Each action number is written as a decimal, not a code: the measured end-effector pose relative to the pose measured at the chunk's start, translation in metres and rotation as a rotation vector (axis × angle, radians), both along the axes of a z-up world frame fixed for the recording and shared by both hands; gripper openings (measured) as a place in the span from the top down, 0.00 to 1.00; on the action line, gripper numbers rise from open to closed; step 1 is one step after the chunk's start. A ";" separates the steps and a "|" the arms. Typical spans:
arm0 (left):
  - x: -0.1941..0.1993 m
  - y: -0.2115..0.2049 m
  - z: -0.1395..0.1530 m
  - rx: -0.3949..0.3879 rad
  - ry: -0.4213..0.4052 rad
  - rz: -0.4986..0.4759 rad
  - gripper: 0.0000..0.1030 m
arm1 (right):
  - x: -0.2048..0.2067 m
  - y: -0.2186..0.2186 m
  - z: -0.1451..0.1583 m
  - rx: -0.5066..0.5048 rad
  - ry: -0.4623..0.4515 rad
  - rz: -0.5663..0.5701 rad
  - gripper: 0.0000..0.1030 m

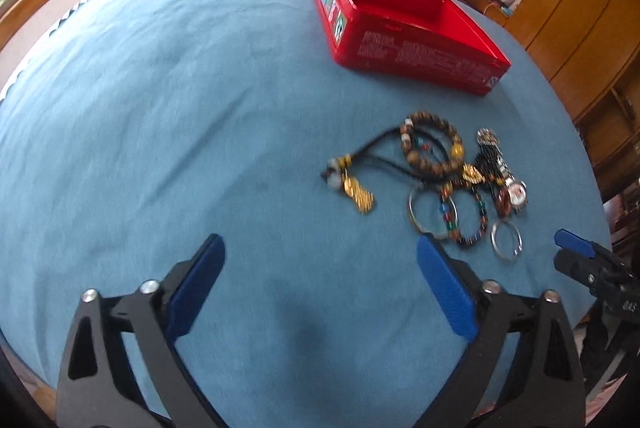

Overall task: Organize jewelry
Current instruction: 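Grasp the black cord pendant with left tool while right tool grasps the silver bangle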

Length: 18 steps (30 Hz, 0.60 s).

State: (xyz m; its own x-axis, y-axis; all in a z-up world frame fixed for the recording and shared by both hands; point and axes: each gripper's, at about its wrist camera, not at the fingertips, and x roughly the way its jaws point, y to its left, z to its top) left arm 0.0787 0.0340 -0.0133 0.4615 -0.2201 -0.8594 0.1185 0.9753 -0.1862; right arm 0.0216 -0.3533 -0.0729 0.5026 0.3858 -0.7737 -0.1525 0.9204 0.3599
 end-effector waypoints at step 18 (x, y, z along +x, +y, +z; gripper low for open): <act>0.071 -0.039 -0.024 0.013 0.098 -0.165 0.50 | 0.039 -0.001 -0.028 0.012 0.132 0.036 0.50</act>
State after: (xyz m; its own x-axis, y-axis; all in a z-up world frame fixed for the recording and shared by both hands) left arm 0.1493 -0.0050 -0.0377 0.3344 -0.2744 -0.9016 0.2588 0.9466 -0.1922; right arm 0.0605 -0.3548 -0.1007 0.3820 0.4111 -0.8277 -0.1359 0.9109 0.3897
